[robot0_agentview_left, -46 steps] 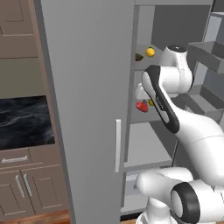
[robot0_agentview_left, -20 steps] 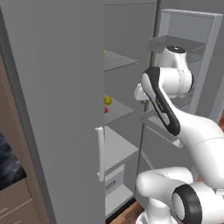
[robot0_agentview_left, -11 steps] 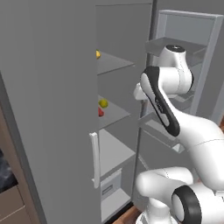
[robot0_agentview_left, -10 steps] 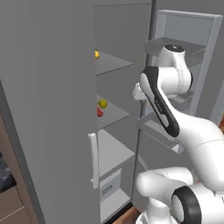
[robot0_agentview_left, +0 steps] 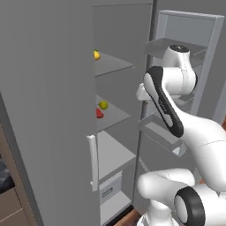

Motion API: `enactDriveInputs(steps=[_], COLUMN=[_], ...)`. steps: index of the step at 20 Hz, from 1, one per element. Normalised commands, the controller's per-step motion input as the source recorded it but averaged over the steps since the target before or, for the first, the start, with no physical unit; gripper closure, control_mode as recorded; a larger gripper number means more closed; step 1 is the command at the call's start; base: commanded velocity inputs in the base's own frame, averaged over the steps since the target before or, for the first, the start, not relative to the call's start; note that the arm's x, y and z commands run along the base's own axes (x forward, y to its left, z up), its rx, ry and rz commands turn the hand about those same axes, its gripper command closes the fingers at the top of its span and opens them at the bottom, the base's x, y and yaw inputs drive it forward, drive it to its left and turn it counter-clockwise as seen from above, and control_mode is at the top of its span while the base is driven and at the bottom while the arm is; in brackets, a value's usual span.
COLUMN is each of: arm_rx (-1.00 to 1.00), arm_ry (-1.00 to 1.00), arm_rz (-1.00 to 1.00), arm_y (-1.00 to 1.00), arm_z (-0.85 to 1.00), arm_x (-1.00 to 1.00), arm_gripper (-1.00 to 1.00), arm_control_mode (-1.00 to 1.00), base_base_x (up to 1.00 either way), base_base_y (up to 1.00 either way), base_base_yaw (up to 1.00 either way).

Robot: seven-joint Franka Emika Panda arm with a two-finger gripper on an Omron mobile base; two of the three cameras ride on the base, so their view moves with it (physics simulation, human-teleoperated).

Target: Take the kiwi and lemon from the highest rack and move them to the second highest rack where the steak and pear are located, to maximize freezer space. Close the freezer door after rearranging.

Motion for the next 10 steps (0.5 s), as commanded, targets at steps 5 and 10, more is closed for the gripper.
enactDriveInputs(steps=[5,10], arm_rx=[0.0,0.0], arm_ry=[0.0,0.0], arm_rz=[0.0,0.0], arm_y=[0.0,0.0], arm_z=[0.0,0.0], arm_x=[0.0,0.0], arm_gripper=[-1.0,-1.0], arm_control_mode=[1.0,1.0], base_base_x=[0.09,0.37], base_base_y=[0.33,0.41], base_base_yaw=[0.14,0.04])
